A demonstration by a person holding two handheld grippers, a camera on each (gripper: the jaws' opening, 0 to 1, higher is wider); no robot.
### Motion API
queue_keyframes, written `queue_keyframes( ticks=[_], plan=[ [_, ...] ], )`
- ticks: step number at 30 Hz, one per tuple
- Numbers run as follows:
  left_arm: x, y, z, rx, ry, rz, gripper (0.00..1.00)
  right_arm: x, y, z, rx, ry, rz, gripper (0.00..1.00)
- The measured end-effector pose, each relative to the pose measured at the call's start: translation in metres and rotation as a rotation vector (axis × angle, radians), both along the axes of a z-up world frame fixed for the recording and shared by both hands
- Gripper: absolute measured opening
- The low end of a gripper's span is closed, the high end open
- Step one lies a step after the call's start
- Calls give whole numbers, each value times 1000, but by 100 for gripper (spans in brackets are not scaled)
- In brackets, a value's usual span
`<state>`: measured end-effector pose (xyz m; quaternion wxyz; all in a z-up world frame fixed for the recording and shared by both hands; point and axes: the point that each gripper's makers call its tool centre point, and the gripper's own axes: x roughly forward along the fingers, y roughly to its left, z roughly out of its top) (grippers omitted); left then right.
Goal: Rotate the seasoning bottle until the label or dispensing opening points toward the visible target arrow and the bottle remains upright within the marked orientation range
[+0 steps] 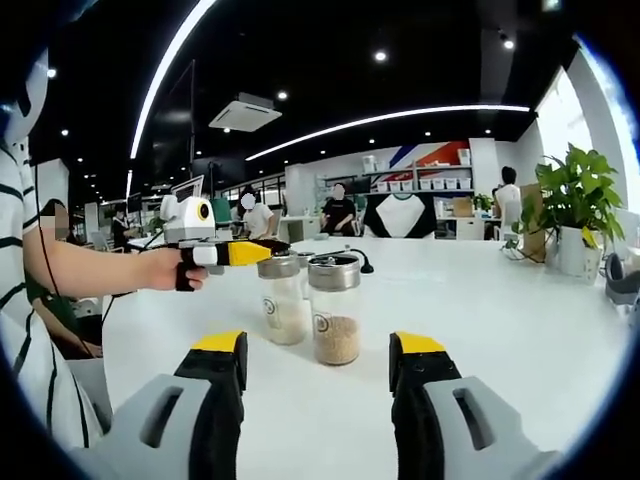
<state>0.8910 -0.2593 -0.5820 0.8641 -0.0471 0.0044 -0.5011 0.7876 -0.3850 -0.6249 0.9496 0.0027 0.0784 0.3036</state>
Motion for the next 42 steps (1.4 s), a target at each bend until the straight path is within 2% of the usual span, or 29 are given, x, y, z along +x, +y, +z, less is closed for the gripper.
queue_keyframes(
  ticks=[3, 5, 10, 11, 15, 18, 22, 24, 26, 32, 35, 42],
  plan=[
    [-3, 6, 6, 3, -15, 16, 56, 0, 1, 3, 8, -7, 1, 60],
    [-6, 10, 10, 11, -32, 29, 57, -3, 8, 13, 58, -34, 28, 63],
    [-14, 16, 22, 22, -62, 70, 62, -2, 12, 26, 73, -85, 22, 81],
    [-14, 18, 27, 12, -62, 79, 64, -1, 12, 28, 74, -92, 19, 84],
    [-15, 26, 34, -9, -60, 117, 80, 0, 15, 32, 75, -101, 21, 94],
    [-17, 34, 35, 4, -76, 140, 82, 2, 15, 34, 70, -115, 16, 99],
    [-17, 45, 33, 4, -59, 175, 93, 3, 17, 34, 73, -99, 14, 99],
    [-17, 51, 32, 2, -51, 196, 100, 4, 17, 31, 51, -97, 7, 100],
    [-19, 55, 32, -1, -46, 204, 100, 6, 15, 30, -1, -124, -8, 100],
    [-28, 72, 32, 2, -53, 246, 100, 7, 19, 24, -32, -107, 1, 100],
    [-35, 82, 34, -5, -63, 267, 100, 10, 18, 23, -82, -134, -8, 100],
    [-41, 114, 31, -48, -24, 340, 100, 16, 13, 30, -80, -165, -32, 100]
  ],
)
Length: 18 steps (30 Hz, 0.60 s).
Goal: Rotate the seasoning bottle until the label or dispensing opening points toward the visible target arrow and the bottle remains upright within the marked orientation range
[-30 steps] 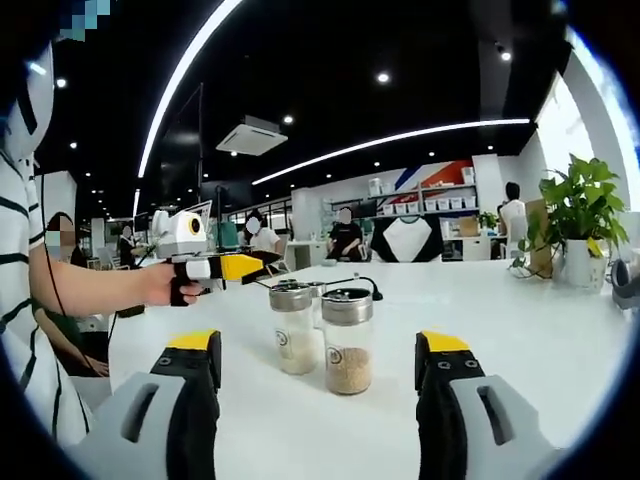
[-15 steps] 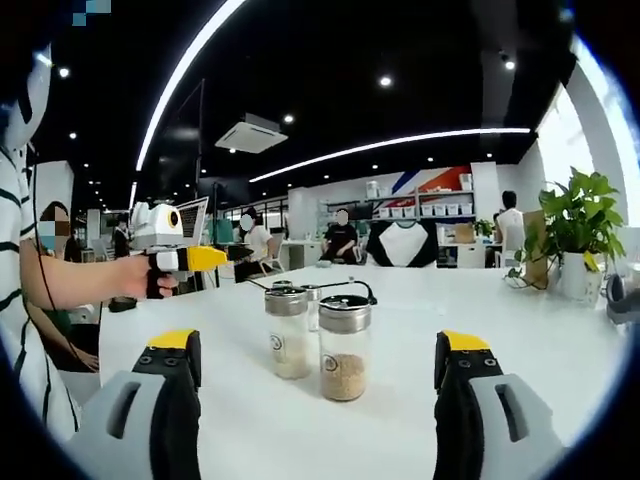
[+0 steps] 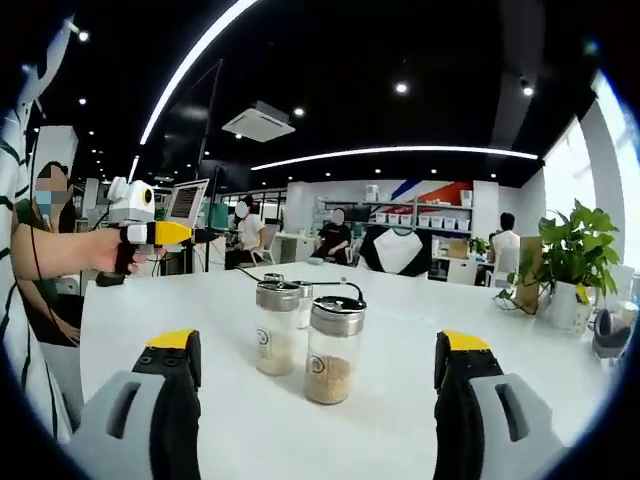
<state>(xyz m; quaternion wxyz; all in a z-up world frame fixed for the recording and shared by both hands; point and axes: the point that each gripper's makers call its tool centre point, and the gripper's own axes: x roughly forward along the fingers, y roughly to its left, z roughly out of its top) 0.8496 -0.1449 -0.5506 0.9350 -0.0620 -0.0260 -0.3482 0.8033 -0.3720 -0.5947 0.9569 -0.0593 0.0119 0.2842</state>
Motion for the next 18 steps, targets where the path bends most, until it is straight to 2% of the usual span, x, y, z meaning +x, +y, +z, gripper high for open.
queue_keyframes(
  ticks=[2, 5, 8, 14, 18],
  plan=[
    [-2, 13, 3, -23, -21, 41, 100, 1, -2, 1, 9, -2, -9, 100],
    [-6, 25, 1, -29, -19, 66, 100, 2, -4, 5, 27, -9, -26, 100],
    [-13, 34, -2, 7, -28, 96, 100, 4, -9, 7, 46, -10, -43, 100],
    [-23, 46, 2, 20, -45, 128, 99, 7, -14, 9, 57, -11, -60, 100],
    [-28, 50, 0, 70, -49, 139, 98, 7, -14, 10, 60, -5, -61, 100]
  ],
)
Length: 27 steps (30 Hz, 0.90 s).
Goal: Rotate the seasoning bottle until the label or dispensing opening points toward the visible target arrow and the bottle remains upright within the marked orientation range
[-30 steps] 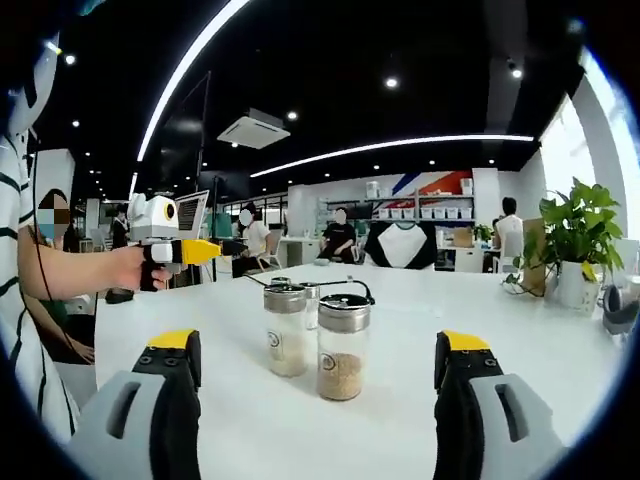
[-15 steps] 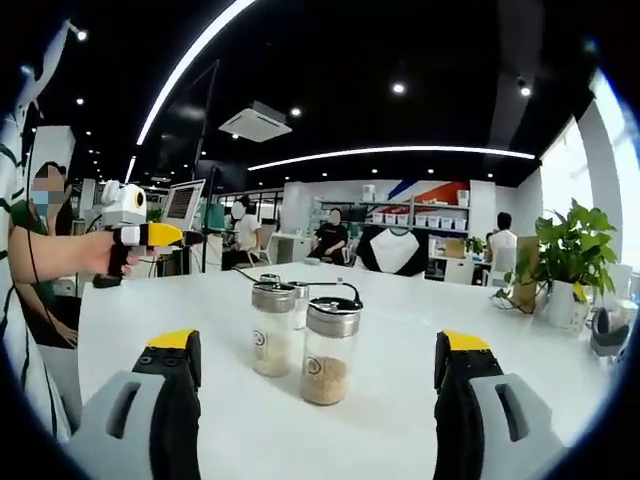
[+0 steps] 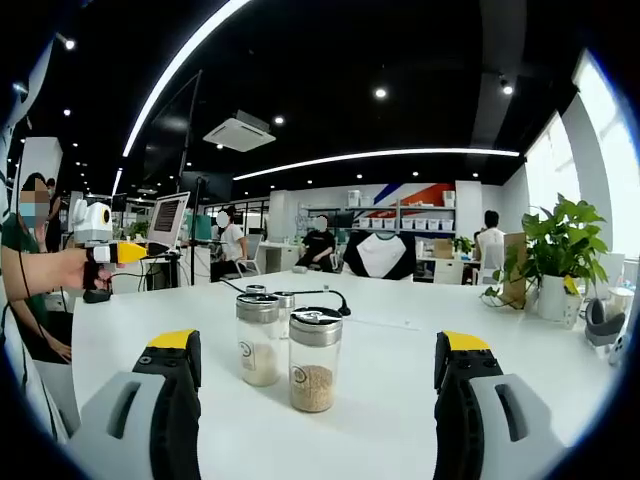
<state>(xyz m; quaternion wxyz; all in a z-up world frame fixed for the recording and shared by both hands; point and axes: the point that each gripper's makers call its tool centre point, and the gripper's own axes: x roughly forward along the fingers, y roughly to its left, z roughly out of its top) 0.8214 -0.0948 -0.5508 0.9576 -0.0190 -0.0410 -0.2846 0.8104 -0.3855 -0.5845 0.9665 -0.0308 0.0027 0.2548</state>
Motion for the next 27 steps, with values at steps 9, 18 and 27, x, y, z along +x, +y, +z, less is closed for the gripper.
queue_keyframes(
  ticks=[9, 18, 27],
  plan=[
    [-7, 27, -3, -1, 4, 49, 97, 2, -3, 3, 7, -4, -16, 99],
    [-18, 50, -22, 12, 37, 90, 95, 5, -12, 3, 31, 10, -39, 88],
    [-19, 57, -20, 22, 29, 107, 93, 10, -13, 7, 53, 22, -44, 80]
  ],
)
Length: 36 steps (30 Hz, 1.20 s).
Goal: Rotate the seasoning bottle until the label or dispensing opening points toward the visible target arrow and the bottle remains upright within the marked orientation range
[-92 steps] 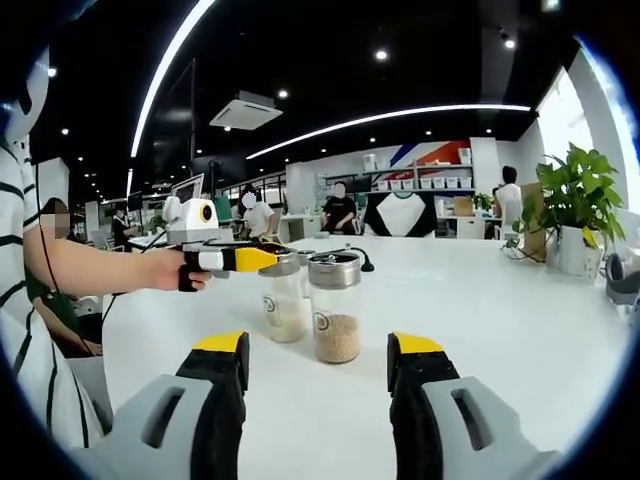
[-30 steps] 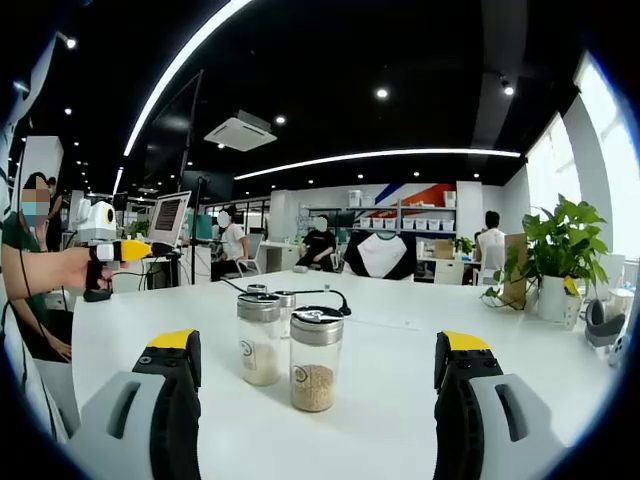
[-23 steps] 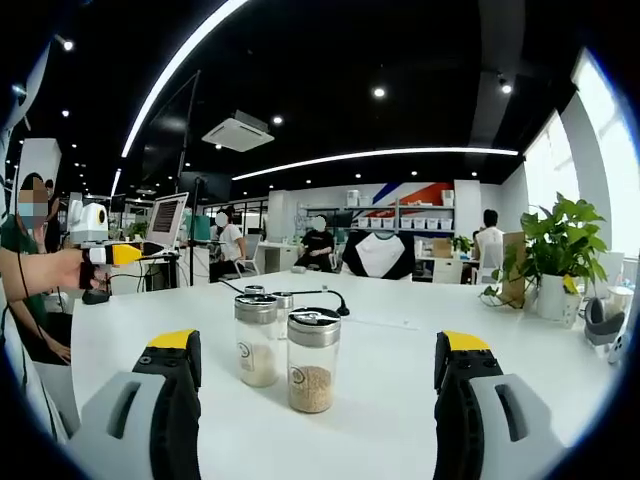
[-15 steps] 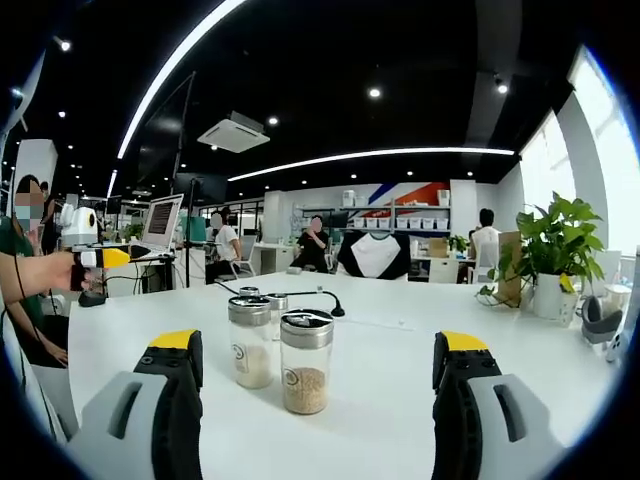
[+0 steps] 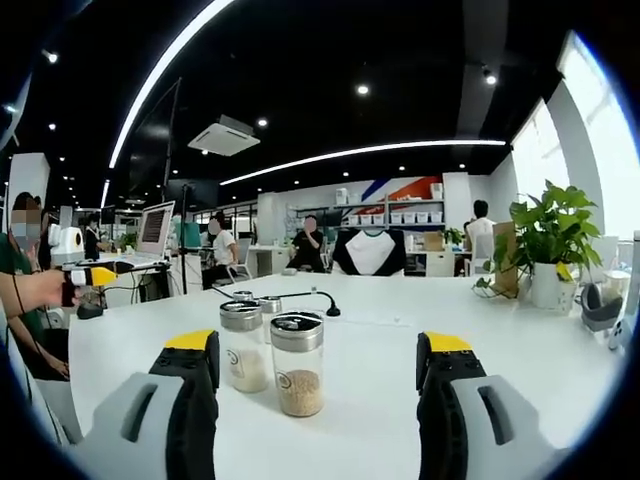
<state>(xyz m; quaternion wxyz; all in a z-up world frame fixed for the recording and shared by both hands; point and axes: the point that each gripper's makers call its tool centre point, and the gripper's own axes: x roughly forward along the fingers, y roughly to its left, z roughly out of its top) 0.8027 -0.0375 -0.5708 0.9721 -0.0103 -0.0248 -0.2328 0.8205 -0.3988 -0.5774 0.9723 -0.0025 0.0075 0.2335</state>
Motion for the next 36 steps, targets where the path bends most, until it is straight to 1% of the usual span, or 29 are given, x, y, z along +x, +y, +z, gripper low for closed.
queue_keyframes(
  ticks=[4, 7, 12, 16, 17, 19, 21, 23, 25, 28, 30, 34, 36],
  plan=[
    [0, 1, -3, 16, 7, 1, 92, 4, -1, 0, 9, 18, 0, 80],
    [-2, 2, -5, 15, 10, 0, 91, 3, 0, -1, 7, 26, 2, 79],
    [-1, 1, -8, 14, 22, 0, 89, 3, 1, -6, 9, 49, 9, 72],
    [3, -7, -7, 13, 26, -21, 86, 2, 1, -9, 10, 59, 12, 69],
    [4, -8, -7, 11, 28, -24, 85, 2, 1, -10, 7, 58, 15, 66],
    [7, -16, -8, -2, 44, -47, 81, 0, 2, -12, -7, 60, 20, 63],
    [10, -25, -7, -16, 50, -67, 78, 0, 2, -13, -4, 65, 18, 63],
    [15, -35, -10, -18, 64, -88, 78, 0, 0, -15, 0, 71, 13, 62],
    [19, -47, -11, 1, 65, -110, 77, 0, -2, -16, 3, 74, 9, 62],
    [27, -64, -12, 18, 64, -147, 75, -2, -4, -15, 11, 69, 6, 56],
    [36, -73, -16, 28, 79, -165, 74, -2, -5, -15, 18, 70, 3, 56],
    [48, -86, -9, 22, 59, -181, 74, -3, -5, -15, 20, 71, 2, 55],
    [51, -90, -7, 25, 50, -190, 73, -4, -5, -16, 23, 73, 2, 55]
  ],
)
